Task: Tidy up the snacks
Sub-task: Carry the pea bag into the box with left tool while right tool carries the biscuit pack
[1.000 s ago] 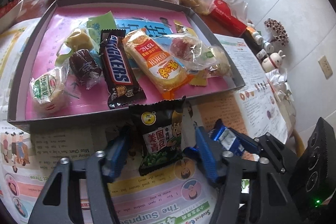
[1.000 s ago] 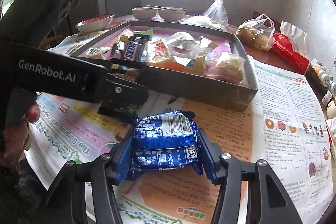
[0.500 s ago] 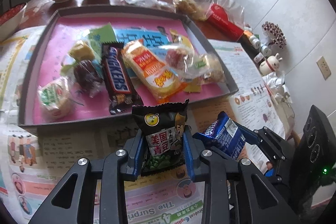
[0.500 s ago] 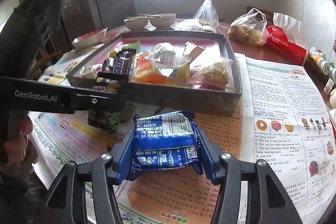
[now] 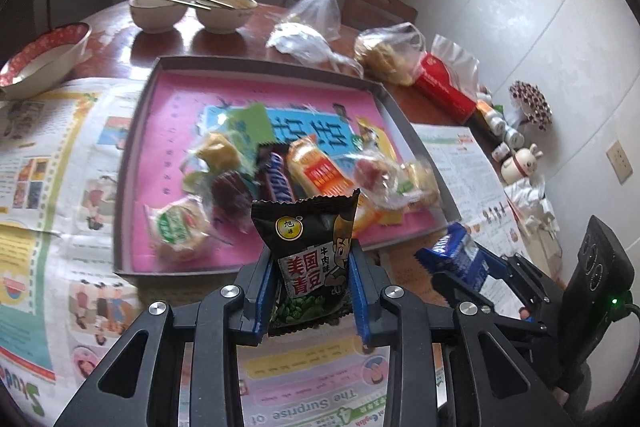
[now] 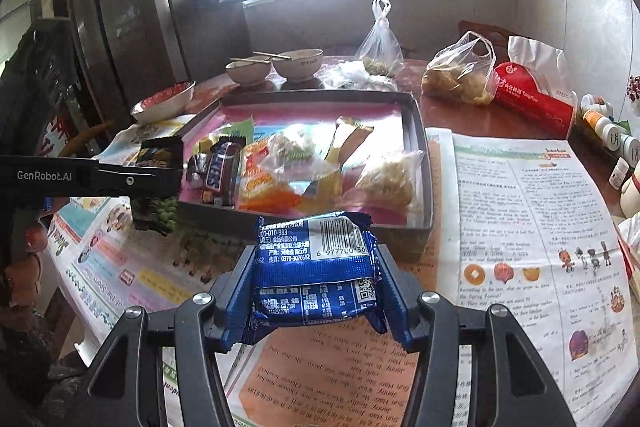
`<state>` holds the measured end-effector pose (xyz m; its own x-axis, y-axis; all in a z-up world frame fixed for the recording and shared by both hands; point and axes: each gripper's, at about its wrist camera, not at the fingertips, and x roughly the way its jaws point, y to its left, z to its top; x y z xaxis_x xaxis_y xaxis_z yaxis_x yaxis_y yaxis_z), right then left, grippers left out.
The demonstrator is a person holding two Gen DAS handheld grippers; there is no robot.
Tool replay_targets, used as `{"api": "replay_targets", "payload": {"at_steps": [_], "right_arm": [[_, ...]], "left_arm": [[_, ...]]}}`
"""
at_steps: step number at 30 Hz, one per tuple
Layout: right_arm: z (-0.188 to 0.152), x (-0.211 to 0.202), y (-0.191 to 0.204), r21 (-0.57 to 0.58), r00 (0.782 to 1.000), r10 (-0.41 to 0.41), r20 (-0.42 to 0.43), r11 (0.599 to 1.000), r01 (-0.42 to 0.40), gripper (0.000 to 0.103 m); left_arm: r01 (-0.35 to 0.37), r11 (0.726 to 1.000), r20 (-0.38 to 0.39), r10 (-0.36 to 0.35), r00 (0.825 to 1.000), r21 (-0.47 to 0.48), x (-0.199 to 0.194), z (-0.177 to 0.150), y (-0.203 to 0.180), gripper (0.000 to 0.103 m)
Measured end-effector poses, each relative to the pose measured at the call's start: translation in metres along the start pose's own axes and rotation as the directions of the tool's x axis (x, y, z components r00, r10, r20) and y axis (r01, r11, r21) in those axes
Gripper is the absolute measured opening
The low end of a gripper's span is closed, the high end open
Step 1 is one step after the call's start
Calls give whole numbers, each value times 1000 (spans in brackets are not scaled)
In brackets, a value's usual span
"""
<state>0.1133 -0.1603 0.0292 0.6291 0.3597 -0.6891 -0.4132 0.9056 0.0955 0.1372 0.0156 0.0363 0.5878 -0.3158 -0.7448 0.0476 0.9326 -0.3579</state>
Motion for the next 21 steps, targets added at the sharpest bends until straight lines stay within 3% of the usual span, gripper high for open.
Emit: {"api": "replay_targets", "payload": {"at_steps": [21], "right_arm": [[32, 12, -11, 18, 1000, -15, 10, 1000, 15, 57]], "left_arm": [[-28, 999, 0, 28, 1000, -18, 9, 24, 10, 33]]}}
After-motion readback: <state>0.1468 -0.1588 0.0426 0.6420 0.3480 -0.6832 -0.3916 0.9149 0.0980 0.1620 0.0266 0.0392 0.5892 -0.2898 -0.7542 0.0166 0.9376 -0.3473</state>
